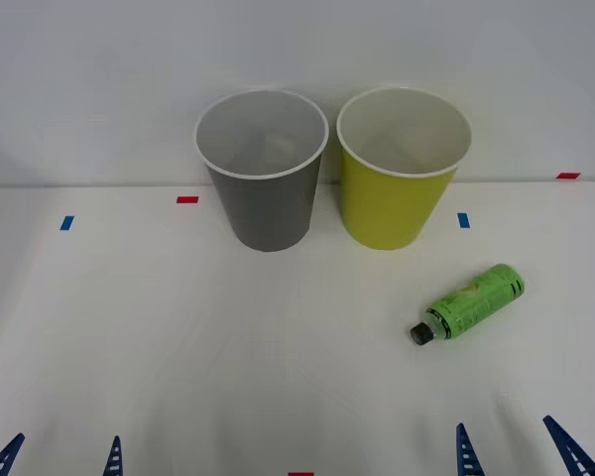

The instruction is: Put cans in the gray bin and PET bottles in the light green bin.

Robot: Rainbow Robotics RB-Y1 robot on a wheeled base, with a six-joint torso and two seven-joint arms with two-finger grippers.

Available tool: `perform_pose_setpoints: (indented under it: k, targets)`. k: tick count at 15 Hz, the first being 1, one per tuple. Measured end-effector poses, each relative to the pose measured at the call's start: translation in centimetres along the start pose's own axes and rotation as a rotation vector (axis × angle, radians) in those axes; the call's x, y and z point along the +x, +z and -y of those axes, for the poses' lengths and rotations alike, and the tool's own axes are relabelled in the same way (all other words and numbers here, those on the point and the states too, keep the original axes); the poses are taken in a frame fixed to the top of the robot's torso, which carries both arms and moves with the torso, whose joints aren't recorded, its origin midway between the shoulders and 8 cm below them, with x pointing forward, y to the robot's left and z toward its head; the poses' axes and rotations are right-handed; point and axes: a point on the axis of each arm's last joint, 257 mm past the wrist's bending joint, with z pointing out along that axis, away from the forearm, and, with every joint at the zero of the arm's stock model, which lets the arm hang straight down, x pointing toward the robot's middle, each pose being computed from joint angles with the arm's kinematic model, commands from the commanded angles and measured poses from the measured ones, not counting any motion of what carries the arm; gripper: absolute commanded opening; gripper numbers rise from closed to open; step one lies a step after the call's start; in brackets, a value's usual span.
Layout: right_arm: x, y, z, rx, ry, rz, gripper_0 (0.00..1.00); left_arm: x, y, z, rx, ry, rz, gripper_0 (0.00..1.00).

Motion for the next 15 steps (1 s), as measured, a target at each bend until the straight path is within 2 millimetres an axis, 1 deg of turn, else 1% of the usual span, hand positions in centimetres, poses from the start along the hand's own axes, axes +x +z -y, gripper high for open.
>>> perform_pose_setpoints:
  k: [1,2,3,7,10,12,15]
  targets:
    - [0.2,0.0,0.1,0.003,0.001,-0.002,1.00,0.0,0.0,0.0,0.000,0.000,0.000,1.00]
    - [1.2,-0.1,0.3,0.015,0.001,-0.022,1.00,0.0,0.0,0.0,0.000,0.000,0.000,1.00]
    - [1.2,0.1,0.3,0.023,-0.002,-0.017,1.00,0.0,0.0,0.0,0.000,0.000,0.000,1.00]
    - [-0.7,1.3,1.4,0.047,-0.024,0.013,1.00,0.0,0.0,0.0,0.000,0.000,0.000,1.00]
    - [-2.1,3.1,1.9,0.050,-0.029,-0.040,1.00,0.0,0.0,0.0,0.000,0.000,0.000,1.00]
    - [-3.3,4.4,2.8,0.060,-0.028,-0.045,1.00,0.0,0.0,0.0,0.000,0.000,0.000,1.00]
    - [-4.2,6.2,3.6,0.073,0.026,-0.071,1.00,0.0,0.0,0.0,0.000,0.000,0.000,1.00]
